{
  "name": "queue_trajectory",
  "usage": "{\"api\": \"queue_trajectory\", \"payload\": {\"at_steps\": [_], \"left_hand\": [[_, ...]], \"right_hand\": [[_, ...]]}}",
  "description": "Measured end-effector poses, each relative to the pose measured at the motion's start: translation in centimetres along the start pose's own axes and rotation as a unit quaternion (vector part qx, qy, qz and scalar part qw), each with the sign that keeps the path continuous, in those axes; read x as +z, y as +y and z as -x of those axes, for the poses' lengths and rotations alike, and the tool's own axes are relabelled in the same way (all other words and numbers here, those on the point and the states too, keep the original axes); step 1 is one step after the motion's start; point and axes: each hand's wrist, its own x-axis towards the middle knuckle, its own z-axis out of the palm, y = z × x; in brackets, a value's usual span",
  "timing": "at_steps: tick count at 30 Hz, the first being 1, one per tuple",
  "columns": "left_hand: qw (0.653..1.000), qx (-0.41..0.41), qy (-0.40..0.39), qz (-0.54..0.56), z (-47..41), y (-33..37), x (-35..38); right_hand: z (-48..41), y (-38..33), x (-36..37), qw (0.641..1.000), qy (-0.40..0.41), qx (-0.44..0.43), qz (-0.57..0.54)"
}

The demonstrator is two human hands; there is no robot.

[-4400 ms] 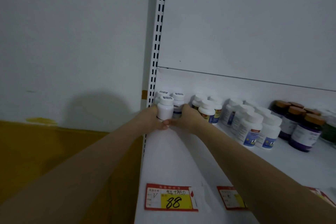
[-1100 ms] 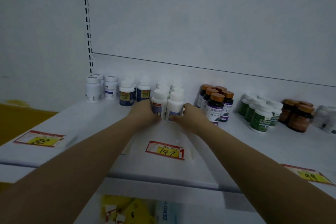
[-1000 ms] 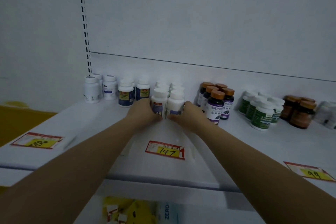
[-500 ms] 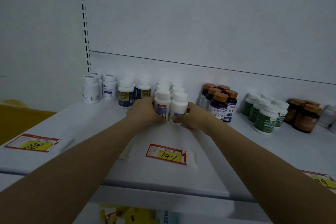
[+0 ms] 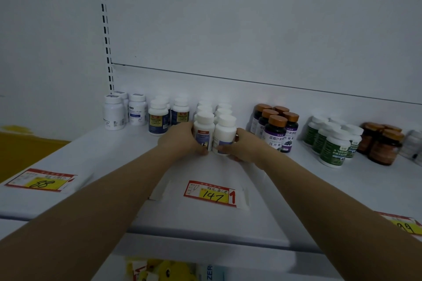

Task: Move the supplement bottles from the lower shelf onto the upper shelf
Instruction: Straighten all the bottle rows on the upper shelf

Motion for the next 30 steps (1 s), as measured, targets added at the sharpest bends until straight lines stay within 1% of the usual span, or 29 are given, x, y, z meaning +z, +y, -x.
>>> {"api": "queue_trajectory", "payload": {"at_steps": [15,20,24,30], "left_hand": [[1.0,0.021,-0.014,-0.019,-0.01,-0.37,-0.04],[1.0,0.022,-0.016,-0.001,0.02,-0.37,-0.42],[1.0,0.019,-0.011,0.002,0.1,-0.36,-0.58],[0.999,0.018,-0.04,-0.007,-0.26,-0.4,-0.71]], "right_hand": [[0.09,0.04,0.41,1.0,0.013,0.019,0.001],[0.09,-0.16,0.54,0.999,0.023,0.028,0.011],[0.09,-0.35,0.37,0.999,0.015,0.033,0.004],[0.18,-0.61,0.55,0.999,0.004,0.037,0.026]]}}
